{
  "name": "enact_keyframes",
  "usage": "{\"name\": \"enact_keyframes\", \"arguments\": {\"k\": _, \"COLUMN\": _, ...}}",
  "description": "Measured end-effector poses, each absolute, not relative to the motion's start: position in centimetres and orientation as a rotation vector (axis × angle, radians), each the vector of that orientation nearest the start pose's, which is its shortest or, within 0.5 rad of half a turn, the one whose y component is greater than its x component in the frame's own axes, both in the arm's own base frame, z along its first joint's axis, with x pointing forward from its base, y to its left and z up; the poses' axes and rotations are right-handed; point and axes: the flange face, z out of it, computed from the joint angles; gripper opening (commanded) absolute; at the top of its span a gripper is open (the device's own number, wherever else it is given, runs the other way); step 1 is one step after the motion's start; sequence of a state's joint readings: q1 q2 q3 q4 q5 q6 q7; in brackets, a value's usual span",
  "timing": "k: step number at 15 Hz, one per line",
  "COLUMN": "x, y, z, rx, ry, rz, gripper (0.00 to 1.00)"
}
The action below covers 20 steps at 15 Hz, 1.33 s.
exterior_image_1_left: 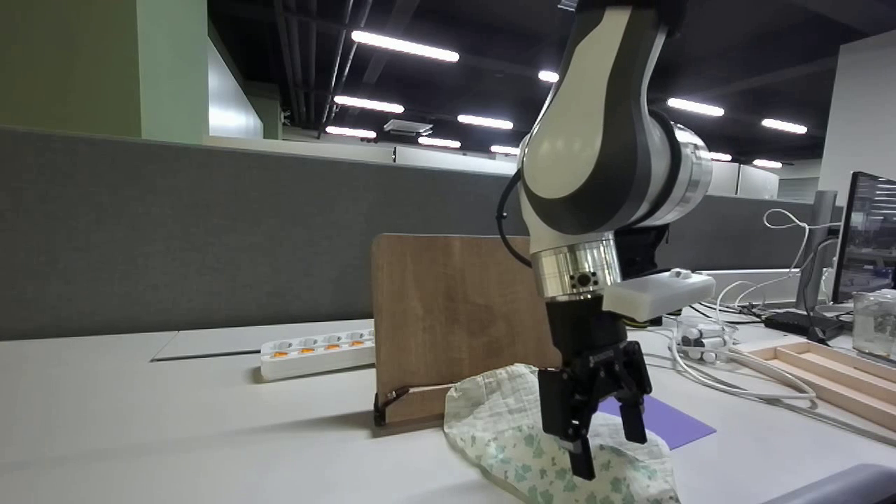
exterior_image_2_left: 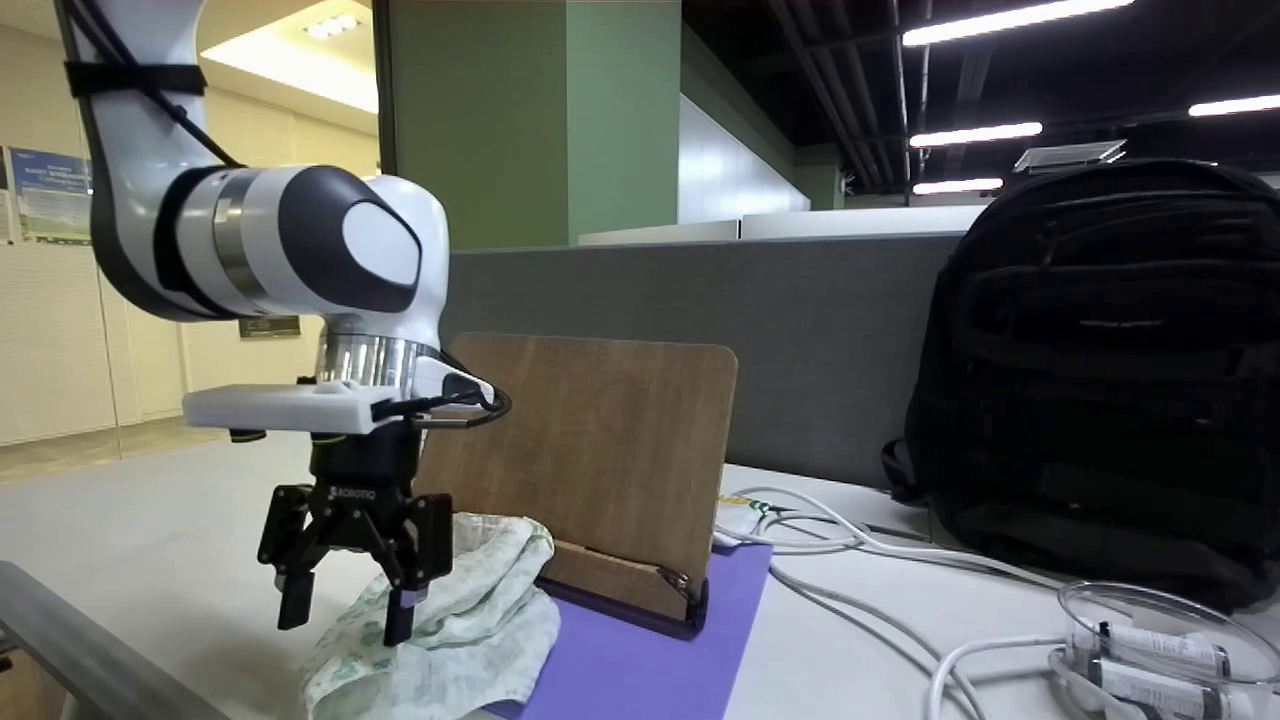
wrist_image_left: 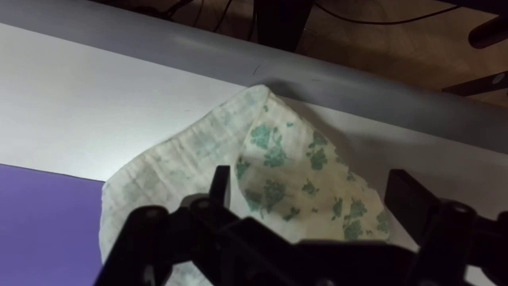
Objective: Hang the cloth on the wooden thing
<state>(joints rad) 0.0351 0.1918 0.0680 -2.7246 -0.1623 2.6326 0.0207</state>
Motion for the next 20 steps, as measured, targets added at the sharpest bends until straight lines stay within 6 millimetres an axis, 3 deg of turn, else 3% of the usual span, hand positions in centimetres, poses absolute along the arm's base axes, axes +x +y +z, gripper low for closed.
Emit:
{"name": "enact_keyframes", "arguments": {"k": 10, "x": 37.6, "y": 3.8, "z": 14.0, "rx": -3.161, "ry": -0.367, "rz": 0.406, "gripper": 0.03}}
{"name": "enact_keyframes", "arguments": {"k": 16, "x": 38.3, "y": 4.3, "z": 14.8, "rx": -3.163, "ry": -0.382, "rz": 0.372, "gripper": 0.0}}
{"name": "enact_keyframes", "arguments": {"k": 20, "x": 40.7, "y": 5.4, "z": 19.0, "rx": -3.188, "ry": -0.427, "rz": 0.259, "gripper": 0.0}}
